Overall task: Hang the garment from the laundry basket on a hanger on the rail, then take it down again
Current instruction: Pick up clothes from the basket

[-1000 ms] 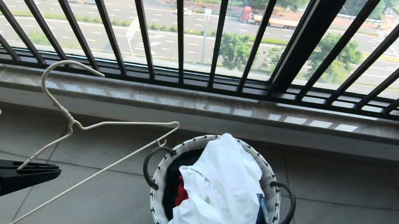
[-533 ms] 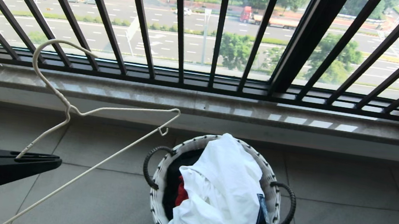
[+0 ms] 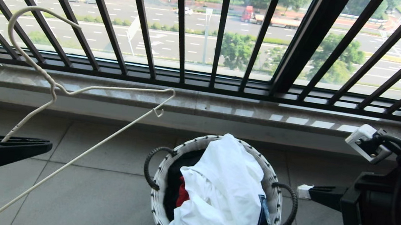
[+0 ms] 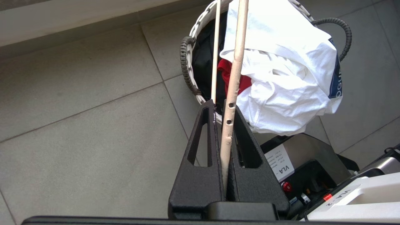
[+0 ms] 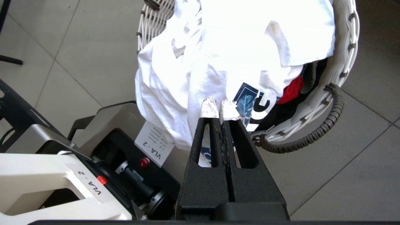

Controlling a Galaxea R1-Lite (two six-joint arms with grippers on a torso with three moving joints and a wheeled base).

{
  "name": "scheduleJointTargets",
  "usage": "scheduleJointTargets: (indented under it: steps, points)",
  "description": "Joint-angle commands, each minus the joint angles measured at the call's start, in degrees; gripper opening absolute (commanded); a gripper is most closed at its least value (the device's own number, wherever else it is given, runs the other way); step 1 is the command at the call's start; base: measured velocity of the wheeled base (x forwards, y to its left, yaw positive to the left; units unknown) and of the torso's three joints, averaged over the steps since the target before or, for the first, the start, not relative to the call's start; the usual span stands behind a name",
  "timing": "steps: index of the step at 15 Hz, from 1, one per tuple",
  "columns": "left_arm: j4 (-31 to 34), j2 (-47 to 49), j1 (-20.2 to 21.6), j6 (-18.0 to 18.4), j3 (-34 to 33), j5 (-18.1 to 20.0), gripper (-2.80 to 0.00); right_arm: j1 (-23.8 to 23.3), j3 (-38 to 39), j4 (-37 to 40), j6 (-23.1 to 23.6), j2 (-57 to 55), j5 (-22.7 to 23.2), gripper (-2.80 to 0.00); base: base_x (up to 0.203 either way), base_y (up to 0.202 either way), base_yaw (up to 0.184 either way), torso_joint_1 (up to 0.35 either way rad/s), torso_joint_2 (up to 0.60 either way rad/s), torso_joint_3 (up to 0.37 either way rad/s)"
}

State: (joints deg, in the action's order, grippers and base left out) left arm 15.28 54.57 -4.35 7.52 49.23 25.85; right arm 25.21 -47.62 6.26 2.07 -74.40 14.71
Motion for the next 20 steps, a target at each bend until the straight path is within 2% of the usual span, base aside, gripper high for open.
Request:
scheduleJointTargets:
  steps: [1, 6, 12, 14, 15, 20]
  points:
    - [0.10, -0.76, 0.13, 0.04, 0.92, -0.72, -2.80, 6.46, -5.44, -0.68, -0.48, -12.93, -1.83, -2.80, 0.000, 0.000, 0.000, 0.000, 0.00, 0.000]
    - [0.08, -0.78, 0.15, -0.05, 1.38, -1.68, -2.80, 12.78, -17.56, -1.47, -0.77, -28.13, -3.84, -2.80, 0.000, 0.000, 0.000, 0.000, 0.00, 0.000]
    - [-0.08, -1.93, 0.31, -0.05, 1.86, -2.22, -2.80, 13.60, -27.89, -1.52, 0.71, -40.81, -3.84, -2.80, 0.000, 0.000, 0.000, 0.000, 0.00, 0.000]
    - [-0.16, -2.01, 0.31, -0.05, 2.01, -2.82, -2.80, 13.63, -30.00, -1.53, 3.40, -43.37, -3.64, -2.80, 0.000, 0.000, 0.000, 0.000, 0.00, 0.000]
    - [-0.17, -2.15, 0.40, -0.05, 2.01, -2.82, -2.80, 13.73, -30.98, -1.52, 3.92, -44.37, -3.64, 0.00, 0.000, 0.000, 0.000, 0.000, 0.00, 0.000]
    - [-0.25, -2.36, 0.40, -0.05, 2.10, -2.91, -2.80, 14.06, -33.07, -0.45, 5.67, -45.71, -4.61, 0.00, 0.000, 0.000, 0.000, 0.000, 0.00, 0.000]
